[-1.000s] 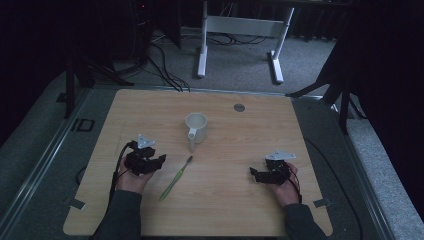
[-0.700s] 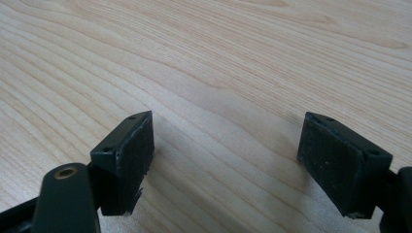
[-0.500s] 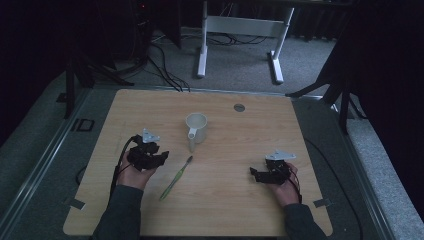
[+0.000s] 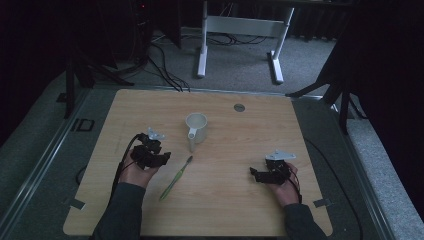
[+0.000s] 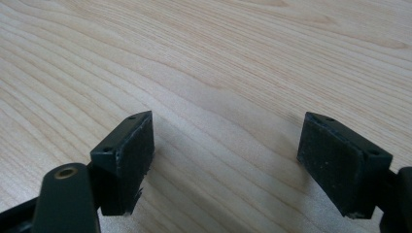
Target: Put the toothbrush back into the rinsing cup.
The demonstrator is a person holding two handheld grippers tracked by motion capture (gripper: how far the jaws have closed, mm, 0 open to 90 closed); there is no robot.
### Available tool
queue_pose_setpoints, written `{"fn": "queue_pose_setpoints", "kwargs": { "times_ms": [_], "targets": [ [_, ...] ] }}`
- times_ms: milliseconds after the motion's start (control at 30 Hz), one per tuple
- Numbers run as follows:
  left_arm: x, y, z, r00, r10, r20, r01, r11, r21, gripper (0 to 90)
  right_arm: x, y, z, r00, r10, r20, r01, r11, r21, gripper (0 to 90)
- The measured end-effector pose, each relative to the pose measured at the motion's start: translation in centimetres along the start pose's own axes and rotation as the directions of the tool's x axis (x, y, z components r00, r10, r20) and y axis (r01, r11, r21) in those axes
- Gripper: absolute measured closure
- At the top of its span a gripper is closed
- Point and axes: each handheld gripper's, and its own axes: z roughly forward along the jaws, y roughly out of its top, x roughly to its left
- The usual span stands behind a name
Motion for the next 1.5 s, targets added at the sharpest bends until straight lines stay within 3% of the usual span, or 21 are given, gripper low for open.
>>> {"fn": "queue_pose_setpoints", "kwargs": {
  "times_ms": [533,1267,1500],
  "targets": [
    [-0.6,0.9,0.1,1.0,-0.002,0.004,0.001,0.9975,0.071,59.8,0.0,0.0,0.0,1.0,0.001,0.0,-0.001,1.0,0.0,20.6],
    [-1.6,1.8,1.5,0.9991,0.016,0.04,-0.022,0.9869,0.16,61.9,0.0,0.0,0.0,1.0,0.001,0.0,-0.001,1.0,0.0,20.6],
    [-2.0,2.1,2.3,0.9974,0.026,0.067,-0.041,0.9743,0.222,63.0,0.0,0.0,0.0,1.0,0.001,0.0,-0.001,1.0,0.0,20.6]
  ]
}}
